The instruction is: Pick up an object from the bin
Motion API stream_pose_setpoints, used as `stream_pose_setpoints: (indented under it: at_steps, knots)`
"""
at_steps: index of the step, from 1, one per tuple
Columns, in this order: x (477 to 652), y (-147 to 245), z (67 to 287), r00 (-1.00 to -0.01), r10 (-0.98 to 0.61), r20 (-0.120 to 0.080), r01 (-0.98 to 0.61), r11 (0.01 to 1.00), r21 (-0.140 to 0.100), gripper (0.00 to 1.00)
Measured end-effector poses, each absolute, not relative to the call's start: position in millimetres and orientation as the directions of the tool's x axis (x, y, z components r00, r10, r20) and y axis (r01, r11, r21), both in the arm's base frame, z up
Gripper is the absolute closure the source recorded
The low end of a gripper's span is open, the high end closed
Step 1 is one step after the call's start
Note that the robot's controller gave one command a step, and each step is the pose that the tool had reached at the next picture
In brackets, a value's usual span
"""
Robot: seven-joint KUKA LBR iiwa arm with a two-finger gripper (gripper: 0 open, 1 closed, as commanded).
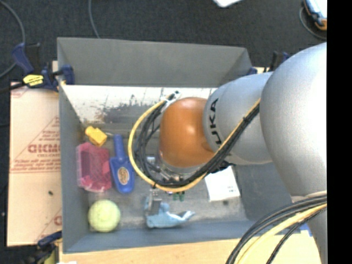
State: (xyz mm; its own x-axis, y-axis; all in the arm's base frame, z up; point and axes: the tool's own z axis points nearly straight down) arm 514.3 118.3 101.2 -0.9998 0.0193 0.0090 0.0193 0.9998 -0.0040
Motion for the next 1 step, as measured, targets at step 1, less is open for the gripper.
stream_pose_setpoints:
  at_steps: [1]
  knots:
    - [501.2, 86.4, 70.7, -0.993, -0.118, -0.002, -0.118, 0.993, 0.000, 0.00]
